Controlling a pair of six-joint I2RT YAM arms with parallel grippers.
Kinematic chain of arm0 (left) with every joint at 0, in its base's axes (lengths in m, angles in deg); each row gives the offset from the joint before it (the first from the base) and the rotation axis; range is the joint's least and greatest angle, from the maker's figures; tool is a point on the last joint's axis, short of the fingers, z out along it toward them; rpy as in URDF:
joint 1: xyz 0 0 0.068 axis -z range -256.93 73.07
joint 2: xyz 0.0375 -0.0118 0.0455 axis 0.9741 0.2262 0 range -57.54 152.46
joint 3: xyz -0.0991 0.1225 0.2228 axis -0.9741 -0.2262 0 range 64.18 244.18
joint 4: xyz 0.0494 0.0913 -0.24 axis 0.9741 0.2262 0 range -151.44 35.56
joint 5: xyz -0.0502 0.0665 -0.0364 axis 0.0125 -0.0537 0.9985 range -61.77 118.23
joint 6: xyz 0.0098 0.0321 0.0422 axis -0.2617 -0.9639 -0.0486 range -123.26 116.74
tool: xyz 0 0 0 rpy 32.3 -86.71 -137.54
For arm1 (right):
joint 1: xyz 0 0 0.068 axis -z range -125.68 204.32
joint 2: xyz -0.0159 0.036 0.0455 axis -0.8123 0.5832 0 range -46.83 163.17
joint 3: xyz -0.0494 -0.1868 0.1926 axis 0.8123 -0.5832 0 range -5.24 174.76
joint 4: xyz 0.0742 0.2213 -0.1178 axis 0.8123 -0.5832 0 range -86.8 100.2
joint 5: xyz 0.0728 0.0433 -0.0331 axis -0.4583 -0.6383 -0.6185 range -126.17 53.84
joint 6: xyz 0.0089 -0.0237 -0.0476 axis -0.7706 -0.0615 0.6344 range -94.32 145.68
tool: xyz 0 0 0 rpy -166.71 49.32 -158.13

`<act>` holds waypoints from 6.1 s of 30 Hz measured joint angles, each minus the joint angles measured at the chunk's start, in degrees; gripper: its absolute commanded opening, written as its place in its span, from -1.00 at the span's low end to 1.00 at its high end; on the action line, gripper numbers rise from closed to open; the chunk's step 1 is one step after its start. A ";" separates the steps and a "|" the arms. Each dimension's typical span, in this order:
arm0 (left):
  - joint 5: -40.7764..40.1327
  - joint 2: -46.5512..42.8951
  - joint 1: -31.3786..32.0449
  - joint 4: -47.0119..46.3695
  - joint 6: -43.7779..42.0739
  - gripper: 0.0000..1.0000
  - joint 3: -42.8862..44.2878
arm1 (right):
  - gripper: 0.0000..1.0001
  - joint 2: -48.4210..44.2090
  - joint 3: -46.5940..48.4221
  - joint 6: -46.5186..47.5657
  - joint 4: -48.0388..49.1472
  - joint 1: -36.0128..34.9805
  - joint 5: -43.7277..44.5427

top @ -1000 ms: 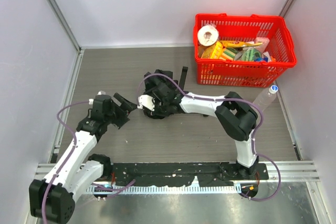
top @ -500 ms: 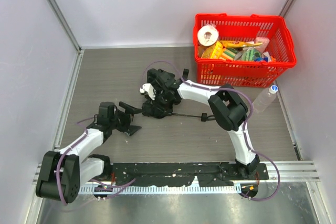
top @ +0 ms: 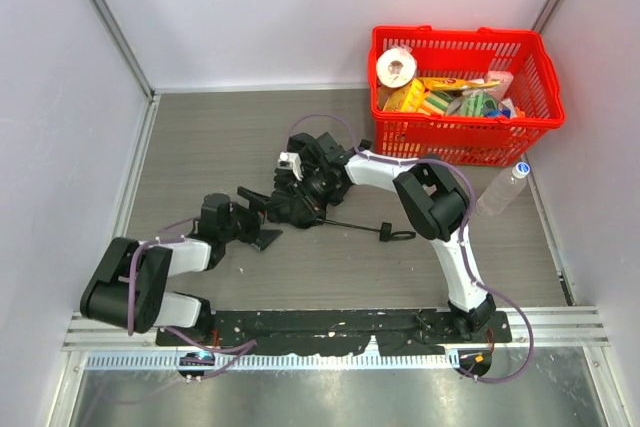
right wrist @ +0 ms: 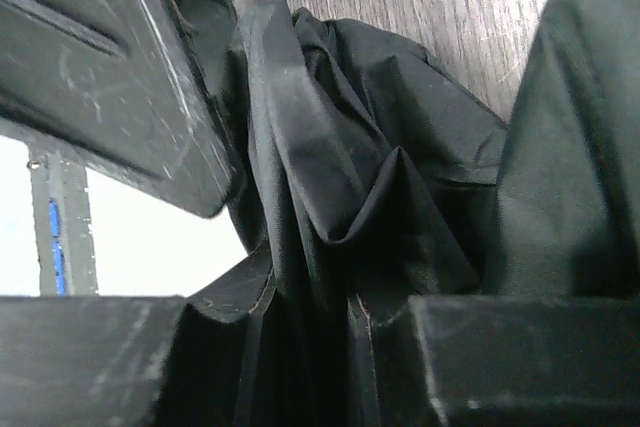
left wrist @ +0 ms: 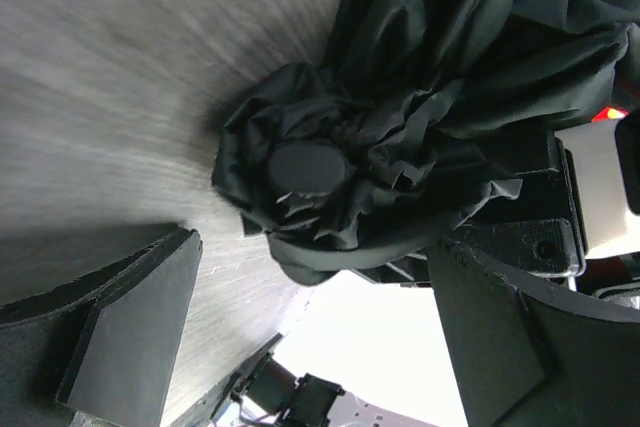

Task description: Put away the umbrella

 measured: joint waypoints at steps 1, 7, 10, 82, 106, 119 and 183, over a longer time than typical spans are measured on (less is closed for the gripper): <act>-0.26 1.18 0.66 -1.79 0.07 0.99 0.22 | -0.99 0.07 -0.22 -0.55 0.52 0.24 -0.70; -4.96 5.51 4.70 -9.60 0.20 0.87 0.57 | -0.99 1.36 -0.42 -3.15 2.51 1.75 -6.16; -7.74 6.80 5.88 -11.65 -0.48 0.74 0.72 | -0.99 1.57 -0.42 -3.93 3.02 2.12 -7.61; -21.42 34.64 8.13 -59.23 -2.16 -1.00 -4.46 | -0.98 -19.54 -17.11 -68.57 5.03 -21.99 76.24; -16.24 28.26 8.09 -51.91 -4.09 -1.00 -4.72 | 0.28 -48.13 -37.46 -42.64 14.08 -10.88 56.96; -13.46 23.89 7.48 -40.81 -3.23 -1.00 -1.92 | 0.47 -25.03 -19.67 -2.43 14.62 -19.54 54.42; 0.61 -14.03 -8.90 13.92 -19.89 0.99 8.22 | -0.99 -11.89 -12.33 -8.24 17.27 -7.04 30.49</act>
